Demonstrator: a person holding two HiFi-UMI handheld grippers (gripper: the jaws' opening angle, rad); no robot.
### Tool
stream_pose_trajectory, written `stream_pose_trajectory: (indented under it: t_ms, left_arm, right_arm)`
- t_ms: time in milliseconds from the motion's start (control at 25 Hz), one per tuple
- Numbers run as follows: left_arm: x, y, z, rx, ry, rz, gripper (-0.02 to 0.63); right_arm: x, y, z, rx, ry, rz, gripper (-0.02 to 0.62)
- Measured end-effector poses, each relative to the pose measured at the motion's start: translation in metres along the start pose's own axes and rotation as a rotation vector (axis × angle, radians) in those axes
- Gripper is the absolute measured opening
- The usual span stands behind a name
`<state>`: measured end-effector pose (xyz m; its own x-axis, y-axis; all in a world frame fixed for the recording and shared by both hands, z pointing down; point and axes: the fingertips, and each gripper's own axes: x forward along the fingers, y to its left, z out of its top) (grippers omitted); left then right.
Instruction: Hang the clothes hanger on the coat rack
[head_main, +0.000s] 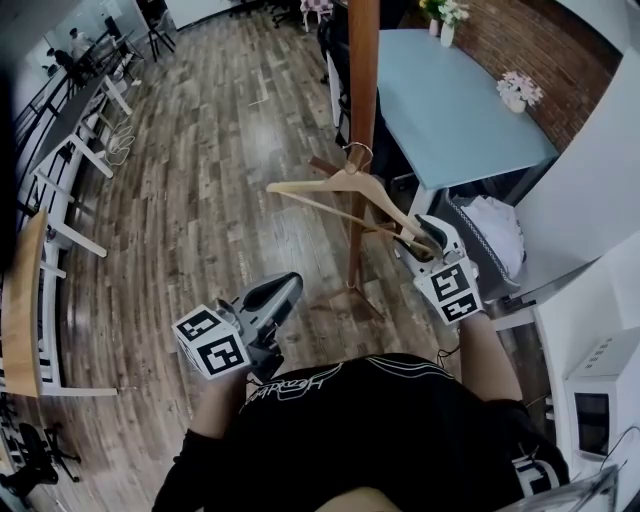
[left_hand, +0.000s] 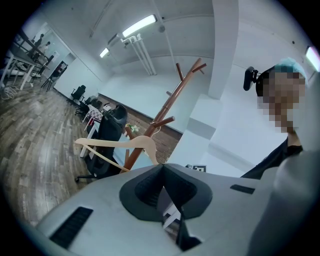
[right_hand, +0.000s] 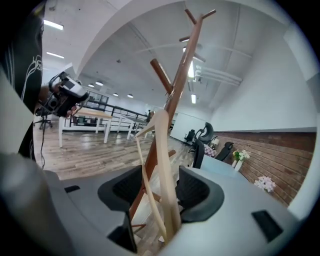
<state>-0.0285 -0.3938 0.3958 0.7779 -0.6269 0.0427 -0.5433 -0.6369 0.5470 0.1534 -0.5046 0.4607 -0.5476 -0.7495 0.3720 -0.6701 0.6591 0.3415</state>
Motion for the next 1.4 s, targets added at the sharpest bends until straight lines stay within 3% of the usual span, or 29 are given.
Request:
stream_pose_trajectory:
  t_ms: [120,200,360,480,600,840,1080,1400]
  left_arm:
    - [-0.012,-0.003,0.000,0.001,0.001,-0.004,0.006]
    - [-0.022,-0.007,0.000,0.001,0.002,-0.010,0.006]
    - [-0.047,-0.018,0.001,0.011,0.006,-0.035,0.006]
    - [-0.071,-0.026,-0.002,0.005,0.009,-0.052,0.006]
    - [-0.094,-0.034,-0.006,0.000,0.014,-0.071,0.006]
    - [-0.142,-0.058,-0.022,-0.010,0.023,-0.124,0.006]
    - [-0.178,-0.084,-0.040,0.006,0.043,-0.194,0.006]
    - [-0.216,-0.116,-0.057,0.013,0.047,-0.255,0.006]
  right_arm:
    - [-0.021,-0.014,0.013,0.176,-0.077,-0.081,0.238]
    - [-0.037,-0.013,0.022,0.281,-0.125,-0.091,0.238]
    - [-0.065,0.023,0.047,0.473,-0.215,0.043,0.236]
    - [-0.081,0.071,0.064,0.558,-0.240,0.172,0.224]
    - [-0.096,0.119,0.079,0.558,-0.251,0.248,0.121]
    - [-0.133,0.204,0.101,0.489,-0.226,0.283,0.055]
    - [-0.173,0.264,0.116,0.532,-0.244,0.296,0.040]
    - [-0.213,0.304,0.118,0.515,-0.230,0.230,0.038]
